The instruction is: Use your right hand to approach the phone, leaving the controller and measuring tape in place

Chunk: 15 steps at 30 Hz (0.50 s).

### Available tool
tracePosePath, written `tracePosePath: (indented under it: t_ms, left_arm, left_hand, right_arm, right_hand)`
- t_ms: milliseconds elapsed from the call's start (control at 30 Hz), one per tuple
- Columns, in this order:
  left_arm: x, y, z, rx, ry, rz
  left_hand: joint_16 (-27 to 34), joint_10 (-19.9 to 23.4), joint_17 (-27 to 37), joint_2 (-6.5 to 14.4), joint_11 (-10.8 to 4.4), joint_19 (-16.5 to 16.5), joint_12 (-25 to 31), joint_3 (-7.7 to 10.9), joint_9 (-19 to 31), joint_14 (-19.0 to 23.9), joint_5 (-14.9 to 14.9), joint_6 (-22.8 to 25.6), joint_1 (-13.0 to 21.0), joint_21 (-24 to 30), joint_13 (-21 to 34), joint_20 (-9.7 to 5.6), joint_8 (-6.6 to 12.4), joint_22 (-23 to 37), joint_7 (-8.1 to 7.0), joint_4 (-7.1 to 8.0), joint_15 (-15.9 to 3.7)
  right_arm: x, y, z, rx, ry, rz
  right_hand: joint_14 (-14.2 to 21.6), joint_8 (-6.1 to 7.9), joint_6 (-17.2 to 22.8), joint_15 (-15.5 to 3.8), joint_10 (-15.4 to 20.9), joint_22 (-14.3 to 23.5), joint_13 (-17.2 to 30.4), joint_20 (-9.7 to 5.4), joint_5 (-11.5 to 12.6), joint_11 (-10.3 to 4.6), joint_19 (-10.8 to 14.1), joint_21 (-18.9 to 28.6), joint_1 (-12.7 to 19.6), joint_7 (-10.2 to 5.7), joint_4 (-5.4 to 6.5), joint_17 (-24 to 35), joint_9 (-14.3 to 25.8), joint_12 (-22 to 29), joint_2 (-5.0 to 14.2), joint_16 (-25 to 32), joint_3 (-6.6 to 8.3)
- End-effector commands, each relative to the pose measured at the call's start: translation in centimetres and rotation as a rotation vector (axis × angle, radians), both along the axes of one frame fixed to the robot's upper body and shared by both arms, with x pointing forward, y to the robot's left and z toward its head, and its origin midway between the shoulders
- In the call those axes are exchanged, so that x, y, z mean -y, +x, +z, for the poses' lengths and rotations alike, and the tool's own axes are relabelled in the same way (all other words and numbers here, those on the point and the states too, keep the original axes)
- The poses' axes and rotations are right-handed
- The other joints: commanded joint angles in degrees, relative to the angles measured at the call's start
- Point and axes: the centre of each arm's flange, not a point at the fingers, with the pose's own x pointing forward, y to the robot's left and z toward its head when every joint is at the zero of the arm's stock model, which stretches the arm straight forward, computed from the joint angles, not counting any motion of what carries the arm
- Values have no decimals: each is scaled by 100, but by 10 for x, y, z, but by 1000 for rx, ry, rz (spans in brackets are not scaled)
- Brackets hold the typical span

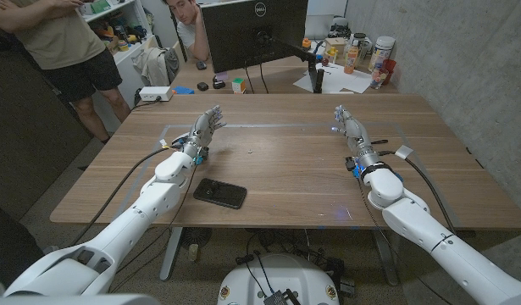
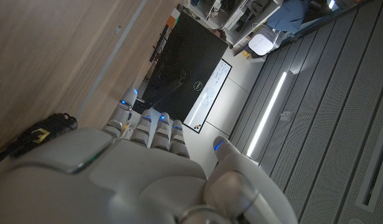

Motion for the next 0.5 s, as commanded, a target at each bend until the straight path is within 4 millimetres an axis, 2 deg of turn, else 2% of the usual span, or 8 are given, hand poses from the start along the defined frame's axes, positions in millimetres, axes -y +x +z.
tracePosePath:
  t_ms: [33,300,500]
  left_arm:
    - [0,5,3,-2,9,-8]
    - [-3,6,3,-2,13,-7]
    - [-6,7,4,-2,16,-8]
  left_hand:
    - [30,0,28,295,56,-230,25,34,9,-43,26,-12,41,-11,13,24,41,10,43,-5,6]
    - [31,-1,28,297,58,-227,24,36,9,-42,26,-14,40,-15,13,25,40,10,40,-5,3]
    - [31,-3,27,297,58,-228,23,36,9,-42,26,-11,39,-18,13,25,42,10,44,-5,4]
  right_arm:
    - [-27,-29,-10,30,-74,-65]
    - [-48,-49,-14,43,-116,-37]
    - [-72,-62,-23,36,-166,1]
  right_hand:
    - [-1,41,27,111,18,28,19,21,-10,-38,26,-29,-4,-9,-14,3,20,10,147,0,-34]
    - [62,13,-19,156,16,28,19,26,-9,-57,24,-76,-2,-42,-31,0,22,-10,141,-3,-53]
    - [148,-3,-49,188,-10,32,20,28,-9,-50,61,-107,0,-76,-48,-4,25,-38,128,2,-73]
